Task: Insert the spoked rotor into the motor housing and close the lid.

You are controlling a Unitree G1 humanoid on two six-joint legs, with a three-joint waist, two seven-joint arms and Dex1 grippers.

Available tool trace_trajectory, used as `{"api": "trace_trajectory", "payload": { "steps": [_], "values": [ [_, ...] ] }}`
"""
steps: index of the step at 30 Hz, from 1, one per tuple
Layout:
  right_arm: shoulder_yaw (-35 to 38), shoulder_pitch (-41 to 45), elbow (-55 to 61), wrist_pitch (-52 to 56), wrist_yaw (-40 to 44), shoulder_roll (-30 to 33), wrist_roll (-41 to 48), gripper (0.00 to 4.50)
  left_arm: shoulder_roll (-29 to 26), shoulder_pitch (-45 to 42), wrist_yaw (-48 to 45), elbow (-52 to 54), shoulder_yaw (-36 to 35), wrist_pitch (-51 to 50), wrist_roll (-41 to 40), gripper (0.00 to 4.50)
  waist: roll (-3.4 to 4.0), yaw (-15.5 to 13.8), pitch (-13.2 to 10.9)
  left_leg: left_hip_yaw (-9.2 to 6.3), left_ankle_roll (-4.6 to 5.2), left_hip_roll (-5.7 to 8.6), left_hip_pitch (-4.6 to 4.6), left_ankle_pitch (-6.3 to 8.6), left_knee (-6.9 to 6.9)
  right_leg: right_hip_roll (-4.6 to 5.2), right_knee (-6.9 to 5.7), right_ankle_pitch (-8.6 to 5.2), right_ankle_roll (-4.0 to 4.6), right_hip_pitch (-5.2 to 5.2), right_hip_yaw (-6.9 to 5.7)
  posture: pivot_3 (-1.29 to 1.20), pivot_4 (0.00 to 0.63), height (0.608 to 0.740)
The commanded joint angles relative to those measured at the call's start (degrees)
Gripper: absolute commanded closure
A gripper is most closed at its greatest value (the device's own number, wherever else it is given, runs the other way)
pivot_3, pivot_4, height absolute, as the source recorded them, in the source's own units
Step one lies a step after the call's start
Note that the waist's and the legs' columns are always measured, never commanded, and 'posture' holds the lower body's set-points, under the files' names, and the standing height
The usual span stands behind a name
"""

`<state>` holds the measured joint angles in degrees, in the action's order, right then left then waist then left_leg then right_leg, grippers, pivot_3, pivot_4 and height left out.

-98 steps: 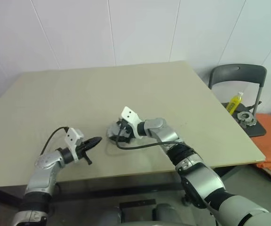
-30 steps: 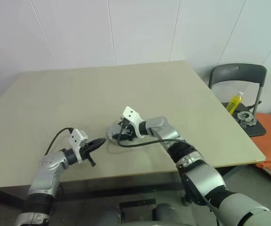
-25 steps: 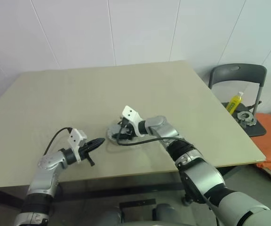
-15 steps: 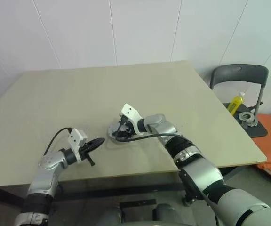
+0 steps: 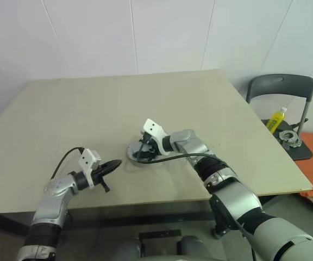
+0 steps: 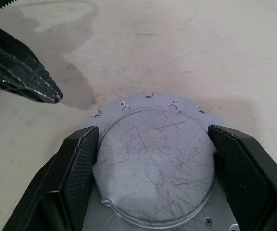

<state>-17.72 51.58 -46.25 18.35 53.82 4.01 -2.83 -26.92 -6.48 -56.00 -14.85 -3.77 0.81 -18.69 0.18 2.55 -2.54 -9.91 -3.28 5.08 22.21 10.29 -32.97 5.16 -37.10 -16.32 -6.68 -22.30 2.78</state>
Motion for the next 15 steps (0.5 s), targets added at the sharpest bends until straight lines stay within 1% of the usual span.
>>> {"api": "trace_trajectory", "payload": {
  "steps": [1,5,11,13,15],
  "values": [
    [-0.75,-0.53,-1.01,1.56,2.78,1.93,-0.65,1.23,-0.86,-0.83,0.06,1.81,-2.67,0.26,-2.12,4.50,0.00,-0.27,0.00,0.00,0.00,0.00,0.01,0.00,0.00,0.00,0.00,0.00,0.00,0.00,-0.01,0.00,0.000,0.740],
    [1.05,0.28,-0.70,2.25,4.23,2.60,1.15,1.23,-1.02,-0.54,-0.05,2.13,-2.93,0.08,-2.32,4.50,0.01,-0.50,-0.01,0.03,0.00,0.00,0.07,0.00,-0.01,0.06,0.03,-0.01,-0.01,0.00,-0.07,0.00,0.000,0.740],
    [5.26,1.57,0.24,5.82,4.66,1.74,5.32,1.23,-0.53,-0.31,0.17,2.33,-2.19,-0.05,-1.81,4.50,0.01,-0.37,-0.01,0.03,0.00,0.05,0.11,0.00,-0.01,0.08,0.03,-0.02,-0.03,-0.04,-0.09,0.00,0.000,0.740],
    [5.54,1.62,0.34,6.09,4.33,1.70,5.60,1.23,-0.45,-0.33,0.21,2.37,-2.02,-0.12,-1.75,4.50,0.02,-0.33,-0.02,0.04,0.00,0.05,0.11,0.00,-0.01,0.07,0.01,-0.01,-0.02,-0.04,-0.11,0.00,0.000,0.740],
    [4.44,1.40,-0.17,4.61,3.42,2.12,4.05,1.23,-0.45,-0.35,0.18,2.37,-1.96,-0.19,-1.73,4.50,0.02,-0.27,-0.02,0.04,0.00,0.05,0.11,0.00,-0.01,0.06,0.00,-0.01,-0.02,-0.05,-0.12,0.00,0.000,0.740]
  ]
}}
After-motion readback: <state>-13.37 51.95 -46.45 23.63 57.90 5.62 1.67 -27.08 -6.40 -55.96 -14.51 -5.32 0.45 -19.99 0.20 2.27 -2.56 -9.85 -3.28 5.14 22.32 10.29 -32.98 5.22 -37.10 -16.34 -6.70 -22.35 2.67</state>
